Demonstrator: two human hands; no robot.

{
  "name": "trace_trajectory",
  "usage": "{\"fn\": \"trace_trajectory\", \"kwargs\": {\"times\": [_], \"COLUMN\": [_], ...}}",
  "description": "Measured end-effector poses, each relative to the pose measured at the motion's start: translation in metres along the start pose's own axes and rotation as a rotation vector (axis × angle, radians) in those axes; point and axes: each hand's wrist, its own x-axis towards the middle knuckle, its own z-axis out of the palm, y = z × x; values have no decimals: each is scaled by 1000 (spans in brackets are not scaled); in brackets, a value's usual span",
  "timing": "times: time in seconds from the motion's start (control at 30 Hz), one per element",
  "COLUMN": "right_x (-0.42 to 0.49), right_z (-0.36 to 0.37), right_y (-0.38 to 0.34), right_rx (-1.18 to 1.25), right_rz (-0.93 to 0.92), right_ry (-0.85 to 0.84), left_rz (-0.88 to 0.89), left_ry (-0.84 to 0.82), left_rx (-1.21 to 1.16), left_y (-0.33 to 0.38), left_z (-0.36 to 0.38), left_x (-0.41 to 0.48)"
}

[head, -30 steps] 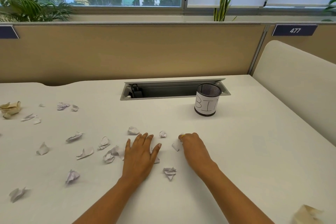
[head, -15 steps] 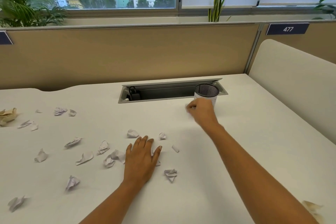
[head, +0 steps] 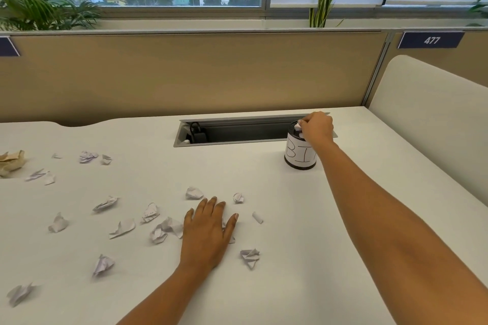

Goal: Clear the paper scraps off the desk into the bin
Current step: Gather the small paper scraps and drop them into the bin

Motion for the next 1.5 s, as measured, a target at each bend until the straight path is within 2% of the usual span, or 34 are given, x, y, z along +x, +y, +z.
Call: {"fn": "trace_trajectory", "kwargs": {"times": [0.1, 0.17, 0.23, 0.33, 0.57, 0.63, 0.77, 1.0, 1.2, 1.33, 1.4, 1.5], "right_x": [-3, -10, -23, -54, -128, -140, -147, -167, -184, -187, -182, -165], "right_z": [2, 3, 6, 18, 56, 62, 63, 53, 44, 41, 42, 42], "right_y": [5, 6, 6, 5, 8, 8, 16, 43, 53, 55, 53, 45], "right_rx": [-5, 64, 156, 184, 9, -103, -290, -348, -158, -150, -147, -154], "right_rz": [-73, -139, -220, -347, -501, -558, -612, -644, -522, -486, -474, -385], "right_ry": [68, 136, 127, -52, -710, -813, -914, -819, -677, -559, -549, -625], "left_rz": [3, 6, 2, 3, 4, 10, 7, 6, 0, 3, 1, 2], "left_ry": [10, 17, 20, 23, 12, 16, 4, 15, 16, 22, 22, 20], "left_rx": [-13, -18, -26, -31, -7, -1, -4, -8, -27, -34, -42, -44], "left_y": [0, 0, 0, 0, 1, 1, 0, 1, 2, 2, 3, 4], "left_z": [0, 0, 1, 1, -1, -3, -2, -3, -3, -5, -6, -7], "left_x": [0, 0, 0, 0, 0, 0, 0, 0, -1, -1, -2, -3]}}
